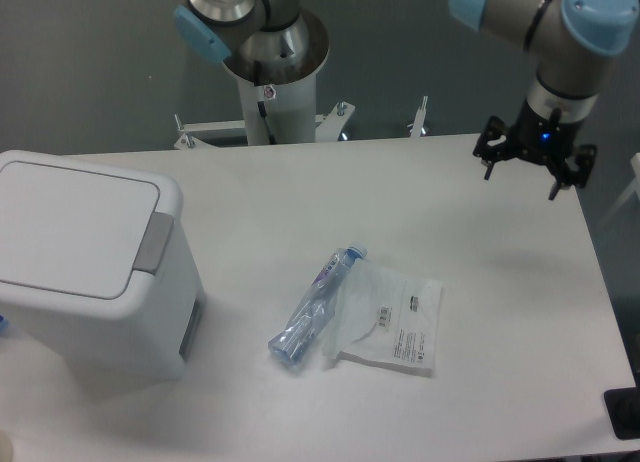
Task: Open the trash can
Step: 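Move the open gripper from its start pose toward the table center, then swing the gripper over to the grey button on the trash can lid, then press the gripper down on the grey lid button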
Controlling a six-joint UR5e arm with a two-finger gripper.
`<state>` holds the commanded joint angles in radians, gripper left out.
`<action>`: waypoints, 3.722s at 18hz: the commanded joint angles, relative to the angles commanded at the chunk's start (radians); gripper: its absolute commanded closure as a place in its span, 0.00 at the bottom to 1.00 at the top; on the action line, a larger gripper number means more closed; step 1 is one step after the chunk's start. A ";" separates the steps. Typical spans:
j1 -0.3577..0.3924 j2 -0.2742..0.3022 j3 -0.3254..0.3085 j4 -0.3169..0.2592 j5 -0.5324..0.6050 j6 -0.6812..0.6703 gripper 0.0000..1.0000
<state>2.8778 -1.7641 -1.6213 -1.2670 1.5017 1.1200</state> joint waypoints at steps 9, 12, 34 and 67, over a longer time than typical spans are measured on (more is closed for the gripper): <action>-0.155 0.009 0.084 -0.086 -0.104 -0.394 0.00; -0.247 -0.066 0.217 -0.191 -0.124 -0.524 0.00; -0.466 -0.077 0.330 -0.250 -0.350 -0.776 0.00; -0.583 -0.071 0.287 -0.206 -0.376 -0.822 0.00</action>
<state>2.2948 -1.8346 -1.3346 -1.4726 1.1259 0.2976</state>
